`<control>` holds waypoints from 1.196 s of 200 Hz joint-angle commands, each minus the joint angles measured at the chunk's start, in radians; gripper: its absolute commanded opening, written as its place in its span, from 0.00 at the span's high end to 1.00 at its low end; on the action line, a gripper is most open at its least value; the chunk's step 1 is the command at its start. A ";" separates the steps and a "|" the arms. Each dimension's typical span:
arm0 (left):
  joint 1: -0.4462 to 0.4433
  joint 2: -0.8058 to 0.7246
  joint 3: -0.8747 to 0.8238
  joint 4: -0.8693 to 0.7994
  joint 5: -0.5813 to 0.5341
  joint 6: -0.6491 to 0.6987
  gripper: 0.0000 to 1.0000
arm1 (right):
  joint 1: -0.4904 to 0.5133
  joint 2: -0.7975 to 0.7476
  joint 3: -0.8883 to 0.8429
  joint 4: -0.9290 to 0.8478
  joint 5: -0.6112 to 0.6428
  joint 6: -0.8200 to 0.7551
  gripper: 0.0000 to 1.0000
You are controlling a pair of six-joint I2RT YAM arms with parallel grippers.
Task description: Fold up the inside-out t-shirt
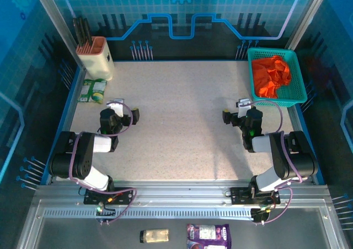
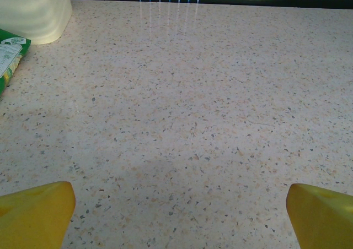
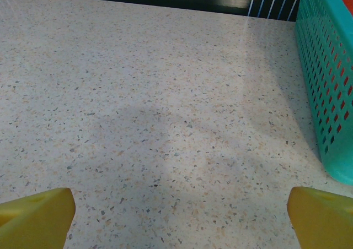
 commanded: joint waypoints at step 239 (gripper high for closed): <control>-0.023 -0.395 0.670 -1.406 -0.008 -0.294 0.01 | -0.309 0.250 1.051 -1.267 0.067 0.418 0.23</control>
